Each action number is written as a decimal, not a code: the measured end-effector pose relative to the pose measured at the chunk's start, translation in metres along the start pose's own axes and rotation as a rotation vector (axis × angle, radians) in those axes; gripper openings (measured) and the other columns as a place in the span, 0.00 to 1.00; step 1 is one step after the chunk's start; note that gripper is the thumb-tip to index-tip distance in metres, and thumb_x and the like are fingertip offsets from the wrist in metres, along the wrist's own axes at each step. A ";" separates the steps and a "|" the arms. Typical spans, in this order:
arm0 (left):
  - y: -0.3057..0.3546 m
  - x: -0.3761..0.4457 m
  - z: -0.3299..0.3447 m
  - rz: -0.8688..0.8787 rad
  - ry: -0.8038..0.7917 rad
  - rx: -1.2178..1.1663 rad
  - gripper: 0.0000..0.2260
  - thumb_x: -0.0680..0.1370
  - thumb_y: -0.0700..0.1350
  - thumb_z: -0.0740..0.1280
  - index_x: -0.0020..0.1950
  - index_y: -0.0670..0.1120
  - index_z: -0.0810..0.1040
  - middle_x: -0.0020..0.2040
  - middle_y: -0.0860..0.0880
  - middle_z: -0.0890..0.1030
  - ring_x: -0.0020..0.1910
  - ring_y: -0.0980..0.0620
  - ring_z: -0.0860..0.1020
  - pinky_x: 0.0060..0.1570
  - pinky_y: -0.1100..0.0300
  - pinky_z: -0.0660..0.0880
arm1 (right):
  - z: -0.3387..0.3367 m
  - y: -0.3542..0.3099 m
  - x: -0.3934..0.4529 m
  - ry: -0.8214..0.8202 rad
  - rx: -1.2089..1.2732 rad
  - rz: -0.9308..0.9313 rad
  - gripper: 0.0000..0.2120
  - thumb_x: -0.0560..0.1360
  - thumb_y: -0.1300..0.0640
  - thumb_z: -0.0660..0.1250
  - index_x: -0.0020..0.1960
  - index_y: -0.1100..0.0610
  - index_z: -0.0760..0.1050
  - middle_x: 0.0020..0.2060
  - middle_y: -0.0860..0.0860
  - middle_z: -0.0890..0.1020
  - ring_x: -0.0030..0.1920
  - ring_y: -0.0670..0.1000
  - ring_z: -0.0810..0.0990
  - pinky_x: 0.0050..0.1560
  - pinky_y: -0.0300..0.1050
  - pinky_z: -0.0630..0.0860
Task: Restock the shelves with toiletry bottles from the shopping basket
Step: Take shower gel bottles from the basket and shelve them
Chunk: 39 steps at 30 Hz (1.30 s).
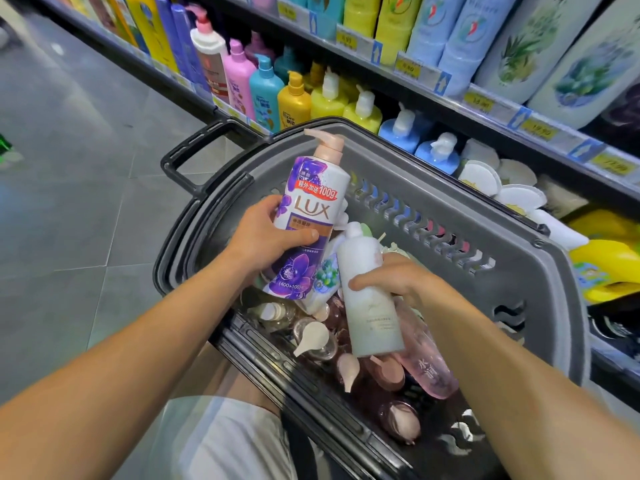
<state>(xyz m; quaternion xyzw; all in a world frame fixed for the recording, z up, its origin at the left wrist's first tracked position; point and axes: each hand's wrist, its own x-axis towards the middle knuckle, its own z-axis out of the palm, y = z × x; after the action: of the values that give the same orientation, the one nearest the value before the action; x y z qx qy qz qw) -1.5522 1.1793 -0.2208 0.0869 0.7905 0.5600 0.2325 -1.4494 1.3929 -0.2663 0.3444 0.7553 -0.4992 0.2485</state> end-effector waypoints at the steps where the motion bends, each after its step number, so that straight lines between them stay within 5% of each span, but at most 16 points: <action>1: 0.000 0.000 0.000 0.001 0.004 0.001 0.24 0.64 0.45 0.81 0.57 0.49 0.77 0.47 0.53 0.85 0.45 0.54 0.84 0.50 0.49 0.81 | 0.003 0.000 0.001 0.009 0.013 0.004 0.22 0.63 0.54 0.79 0.53 0.57 0.78 0.45 0.54 0.84 0.42 0.53 0.85 0.41 0.49 0.80; 4: 0.002 -0.002 0.000 0.010 0.005 0.009 0.25 0.64 0.46 0.81 0.57 0.49 0.77 0.48 0.53 0.85 0.45 0.54 0.84 0.49 0.50 0.81 | 0.012 0.007 0.004 0.057 0.185 -0.031 0.23 0.60 0.56 0.80 0.52 0.58 0.77 0.43 0.56 0.84 0.36 0.51 0.85 0.31 0.43 0.79; 8: 0.003 -0.003 0.001 0.022 -0.001 0.017 0.25 0.64 0.45 0.81 0.58 0.49 0.77 0.49 0.52 0.85 0.47 0.54 0.83 0.51 0.50 0.81 | 0.022 0.009 0.001 0.208 0.243 -0.081 0.38 0.54 0.50 0.79 0.59 0.57 0.67 0.49 0.54 0.79 0.43 0.53 0.83 0.35 0.50 0.81; 15: 0.000 -0.002 0.002 0.024 -0.044 0.004 0.25 0.65 0.47 0.81 0.58 0.51 0.76 0.49 0.53 0.84 0.48 0.54 0.84 0.50 0.50 0.81 | 0.017 0.015 -0.010 0.332 0.459 -0.221 0.37 0.57 0.51 0.80 0.58 0.49 0.62 0.52 0.51 0.77 0.47 0.50 0.82 0.40 0.51 0.81; 25: 0.024 -0.017 0.023 0.103 -0.133 -0.083 0.22 0.65 0.44 0.80 0.55 0.52 0.78 0.47 0.55 0.86 0.45 0.55 0.84 0.43 0.57 0.81 | -0.007 0.002 -0.077 0.632 0.316 -0.390 0.37 0.60 0.50 0.77 0.62 0.46 0.59 0.48 0.43 0.75 0.47 0.43 0.77 0.38 0.40 0.72; 34: 0.091 -0.041 0.069 0.229 -0.274 -0.232 0.23 0.64 0.42 0.81 0.55 0.52 0.78 0.48 0.50 0.86 0.47 0.50 0.85 0.49 0.49 0.81 | -0.058 0.003 -0.172 1.028 0.221 -0.557 0.38 0.56 0.51 0.78 0.57 0.39 0.59 0.46 0.37 0.72 0.45 0.35 0.74 0.33 0.29 0.70; 39: 0.118 -0.053 0.105 0.258 -0.327 -0.229 0.22 0.64 0.41 0.81 0.54 0.52 0.79 0.48 0.50 0.86 0.48 0.49 0.84 0.52 0.46 0.80 | -0.090 0.025 -0.209 1.109 0.228 -0.533 0.40 0.55 0.51 0.78 0.60 0.40 0.59 0.49 0.39 0.73 0.46 0.38 0.75 0.34 0.27 0.69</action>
<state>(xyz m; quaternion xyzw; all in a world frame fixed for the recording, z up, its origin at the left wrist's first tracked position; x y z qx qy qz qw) -1.4713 1.2887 -0.1254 0.2499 0.6559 0.6495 0.2924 -1.2993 1.4258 -0.0972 0.3763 0.7738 -0.3684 -0.3520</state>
